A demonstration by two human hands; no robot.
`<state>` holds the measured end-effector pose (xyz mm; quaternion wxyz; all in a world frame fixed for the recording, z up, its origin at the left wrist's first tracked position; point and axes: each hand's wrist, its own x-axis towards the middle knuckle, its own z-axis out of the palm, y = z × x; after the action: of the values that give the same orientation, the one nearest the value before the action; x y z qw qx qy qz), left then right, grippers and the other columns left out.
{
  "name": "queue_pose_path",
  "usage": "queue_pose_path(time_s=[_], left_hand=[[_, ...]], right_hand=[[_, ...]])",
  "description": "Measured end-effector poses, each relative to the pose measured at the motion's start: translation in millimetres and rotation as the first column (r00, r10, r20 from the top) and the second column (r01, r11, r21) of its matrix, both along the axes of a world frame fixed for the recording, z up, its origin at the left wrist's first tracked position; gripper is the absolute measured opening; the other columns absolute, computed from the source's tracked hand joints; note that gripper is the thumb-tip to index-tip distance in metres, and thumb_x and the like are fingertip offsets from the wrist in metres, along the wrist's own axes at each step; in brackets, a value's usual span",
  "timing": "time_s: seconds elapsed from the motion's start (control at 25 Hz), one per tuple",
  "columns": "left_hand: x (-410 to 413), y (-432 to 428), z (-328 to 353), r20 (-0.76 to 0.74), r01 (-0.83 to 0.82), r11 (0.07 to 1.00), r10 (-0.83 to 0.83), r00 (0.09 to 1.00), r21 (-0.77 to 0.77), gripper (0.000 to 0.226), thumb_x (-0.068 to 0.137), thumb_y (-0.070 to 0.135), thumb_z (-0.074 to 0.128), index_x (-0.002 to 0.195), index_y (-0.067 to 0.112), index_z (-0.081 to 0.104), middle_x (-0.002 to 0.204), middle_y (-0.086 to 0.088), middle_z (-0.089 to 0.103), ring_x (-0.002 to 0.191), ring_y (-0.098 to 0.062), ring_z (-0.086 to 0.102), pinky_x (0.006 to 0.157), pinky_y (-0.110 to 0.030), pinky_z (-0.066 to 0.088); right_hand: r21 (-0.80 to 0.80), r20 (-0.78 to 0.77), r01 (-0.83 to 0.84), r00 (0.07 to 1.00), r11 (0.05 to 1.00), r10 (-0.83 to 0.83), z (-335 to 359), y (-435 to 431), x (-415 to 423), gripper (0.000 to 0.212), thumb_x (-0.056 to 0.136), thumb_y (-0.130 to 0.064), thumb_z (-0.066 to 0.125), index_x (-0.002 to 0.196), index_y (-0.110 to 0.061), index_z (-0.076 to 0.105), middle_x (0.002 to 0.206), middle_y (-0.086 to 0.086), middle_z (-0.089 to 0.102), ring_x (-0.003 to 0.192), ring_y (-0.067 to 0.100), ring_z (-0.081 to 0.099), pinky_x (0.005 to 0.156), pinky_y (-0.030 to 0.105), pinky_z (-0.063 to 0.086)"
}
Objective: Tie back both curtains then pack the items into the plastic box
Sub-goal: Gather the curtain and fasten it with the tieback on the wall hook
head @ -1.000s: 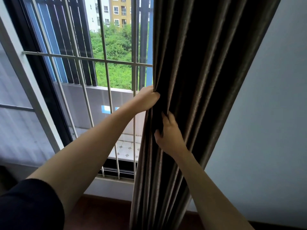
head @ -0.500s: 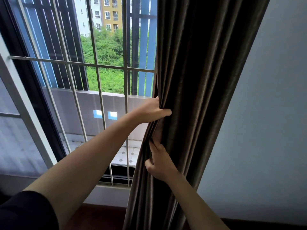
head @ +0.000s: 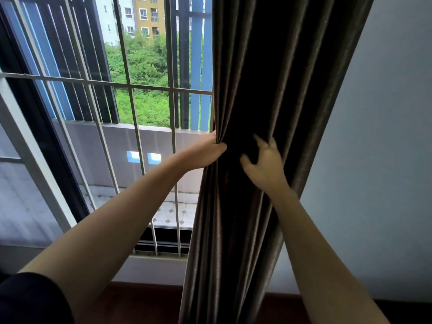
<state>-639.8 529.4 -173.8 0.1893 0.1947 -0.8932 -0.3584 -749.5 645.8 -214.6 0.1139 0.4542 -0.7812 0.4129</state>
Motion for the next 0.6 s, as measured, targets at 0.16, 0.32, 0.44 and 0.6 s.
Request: queue_pose_path(time_s=[0.16, 0.32, 0.44, 0.6], left_hand=[[-6, 3, -2, -0.017, -0.025, 1.000, 0.025, 1.000, -0.017, 0.026, 0.090, -0.002, 0.034, 0.106, -0.005, 0.054, 0.086, -0.006, 0.052, 0.084, -0.018, 0.048, 0.064, -0.020, 0.033], [-15, -2, -5, 0.018, -0.024, 0.999, 0.025, 1.000, -0.029, 0.035, 0.090, 0.005, 0.034, 0.123, 0.000, 0.045, 0.106, -0.018, 0.057, 0.081, -0.020, 0.046, 0.065, -0.026, 0.034], [-19, 4, -4, 0.046, -0.005, 1.000, 0.005, 0.999, -0.001, 0.041, 0.089, 0.014, 0.037, 0.128, 0.007, 0.044, 0.108, -0.016, 0.059, 0.098, -0.031, 0.052, 0.073, -0.029, 0.036], [-24, 14, -5, 0.011, 0.000, 0.997, 0.000, 1.000, -0.071, 0.061, 0.072, 0.055, 0.052, 0.121, 0.018, 0.052, 0.102, -0.001, 0.063, 0.098, -0.022, 0.059, 0.081, -0.031, 0.048]], right_hand=[[0.242, 0.051, -0.230, 0.973, 0.943, 0.224, -70, 3, 19, 0.064, 0.085, -0.007, 0.054, 0.144, -0.003, 0.029, 0.155, 0.013, 0.018, 0.139, 0.026, 0.031, 0.103, 0.005, 0.013], [0.391, 0.122, -0.294, 0.956, 0.872, 0.267, -107, 4, 34, 0.059, 0.090, -0.007, 0.043, 0.146, -0.006, 0.025, 0.159, 0.005, 0.005, 0.142, 0.021, 0.027, 0.109, 0.012, 0.017], [0.413, 0.071, -0.262, 0.964, 0.873, 0.256, -110, -3, 35, 0.051, 0.089, -0.008, 0.042, 0.140, -0.003, 0.037, 0.157, 0.009, 0.015, 0.141, 0.023, 0.029, 0.115, 0.025, 0.025], [0.446, 0.030, -0.261, 0.960, 0.856, 0.278, -107, -2, 36, 0.041, 0.087, -0.011, 0.046, 0.127, -0.003, 0.050, 0.151, 0.011, 0.027, 0.130, 0.026, 0.042, 0.108, 0.031, 0.036]])
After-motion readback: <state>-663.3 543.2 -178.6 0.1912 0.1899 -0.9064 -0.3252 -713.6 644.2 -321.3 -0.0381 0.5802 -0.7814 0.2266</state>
